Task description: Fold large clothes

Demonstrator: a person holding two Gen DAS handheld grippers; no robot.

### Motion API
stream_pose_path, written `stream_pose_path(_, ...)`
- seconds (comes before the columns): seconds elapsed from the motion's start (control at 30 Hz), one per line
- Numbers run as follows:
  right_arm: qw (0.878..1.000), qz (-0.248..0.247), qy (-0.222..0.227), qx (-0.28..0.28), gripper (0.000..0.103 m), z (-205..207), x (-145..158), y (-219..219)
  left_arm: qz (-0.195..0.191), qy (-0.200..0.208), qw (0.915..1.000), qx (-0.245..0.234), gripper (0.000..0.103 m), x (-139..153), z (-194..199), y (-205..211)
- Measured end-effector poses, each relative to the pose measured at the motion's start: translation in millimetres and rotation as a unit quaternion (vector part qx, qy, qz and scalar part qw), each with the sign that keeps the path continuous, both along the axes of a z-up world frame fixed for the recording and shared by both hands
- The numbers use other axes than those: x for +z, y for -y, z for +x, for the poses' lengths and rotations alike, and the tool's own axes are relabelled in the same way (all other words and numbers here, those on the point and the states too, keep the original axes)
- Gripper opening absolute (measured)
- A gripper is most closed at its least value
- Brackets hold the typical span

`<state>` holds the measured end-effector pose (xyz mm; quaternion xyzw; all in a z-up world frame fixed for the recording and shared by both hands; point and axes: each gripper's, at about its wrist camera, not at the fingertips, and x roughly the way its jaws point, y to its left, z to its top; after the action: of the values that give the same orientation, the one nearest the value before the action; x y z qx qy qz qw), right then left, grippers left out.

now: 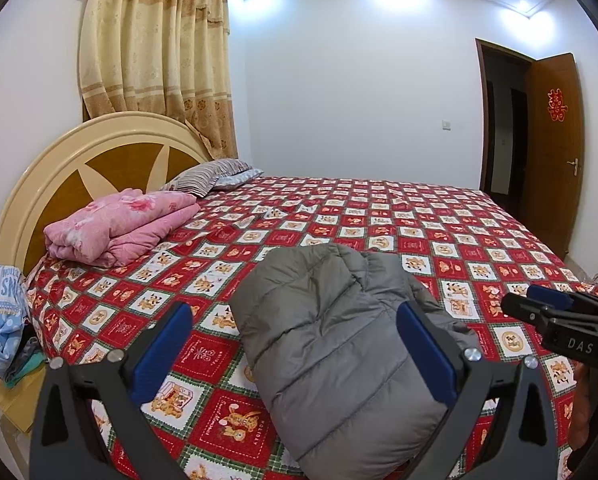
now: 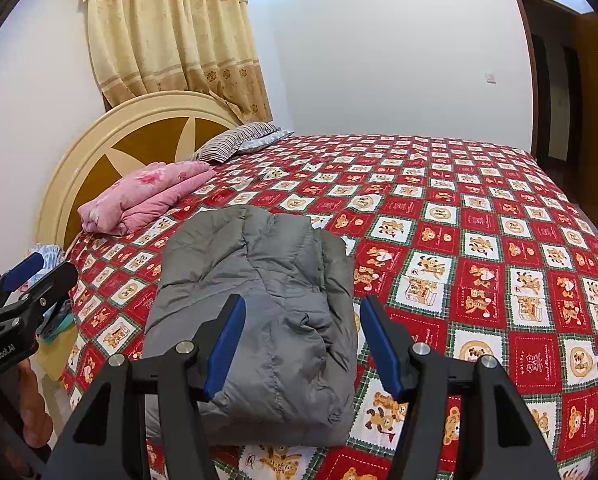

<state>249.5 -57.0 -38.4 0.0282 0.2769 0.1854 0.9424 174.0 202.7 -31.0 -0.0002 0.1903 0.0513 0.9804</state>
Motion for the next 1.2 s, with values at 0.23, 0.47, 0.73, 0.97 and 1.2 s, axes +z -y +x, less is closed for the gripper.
stream_pose_path(0.23,1.0,0.001,-0.001,-0.001,0.06,-1,-1,1,0.001,-0.001,1.0,0.0,0.103,-1,0,-1)
stream_pose_path(0.47,1.0,0.001,-0.002,-0.002,0.06,-2,-3,2,0.001,-0.002,1.0,0.0,0.103,-2,-1,-4)
stream_pose_path(0.73,1.0,0.002,-0.003,-0.002,0.061,-3,-5,4,0.001,-0.003,1.0,0.002,0.103,-5,-2,-8)
stream_pose_path(0.97,1.0,0.0,-0.004,-0.002,0.061,-3,-6,2,0.002,-0.008,1.0,0.003,0.103,-12,-1,-10)
stream_pose_path(1.2,1.0,0.001,-0.003,-0.002,0.061,-2,-6,1,-0.003,-0.016,0.9998,0.012,0.103,-14,1,-11)
